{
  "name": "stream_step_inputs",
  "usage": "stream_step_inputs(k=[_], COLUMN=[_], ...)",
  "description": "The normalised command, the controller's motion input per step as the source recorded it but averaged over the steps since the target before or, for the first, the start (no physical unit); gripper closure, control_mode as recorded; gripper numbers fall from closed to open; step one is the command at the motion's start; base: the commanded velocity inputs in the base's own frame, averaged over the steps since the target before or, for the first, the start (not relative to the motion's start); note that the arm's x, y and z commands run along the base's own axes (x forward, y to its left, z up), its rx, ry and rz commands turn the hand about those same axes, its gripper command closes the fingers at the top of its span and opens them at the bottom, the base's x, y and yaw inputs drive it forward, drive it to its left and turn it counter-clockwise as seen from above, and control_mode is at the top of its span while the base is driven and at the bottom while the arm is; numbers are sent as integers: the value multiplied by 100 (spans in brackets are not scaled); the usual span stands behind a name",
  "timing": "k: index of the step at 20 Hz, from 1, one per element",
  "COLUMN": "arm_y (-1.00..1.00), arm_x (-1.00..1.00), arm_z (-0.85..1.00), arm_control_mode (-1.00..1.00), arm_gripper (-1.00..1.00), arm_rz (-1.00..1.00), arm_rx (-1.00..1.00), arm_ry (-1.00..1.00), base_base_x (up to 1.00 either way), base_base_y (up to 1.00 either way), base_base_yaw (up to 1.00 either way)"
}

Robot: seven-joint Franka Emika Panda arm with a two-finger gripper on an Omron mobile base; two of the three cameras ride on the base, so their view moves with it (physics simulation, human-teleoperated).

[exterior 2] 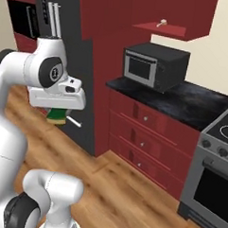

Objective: Pick up the dish brush and sponge from the sink, and place them back in the cabinet, and close the cabinet door.

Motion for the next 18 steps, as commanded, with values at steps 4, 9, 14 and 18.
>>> stream_step_inputs(k=[4,9,14,18], arm_y=[0,0,0,0], arm_x=[0,0,0,0], arm_z=[0,0,0,0], arm_control_mode=[100,100,100,100], arm_gripper=[100,100,100,100], arm_rz=[0,0,0,0], arm_rx=[0,0,0,0], arm_ry=[0,0,0,0], base_base_x=[70,65,51,47], base_base_y=[25,17,29,35], base_base_yaw=[-17,-23,-28,-32])
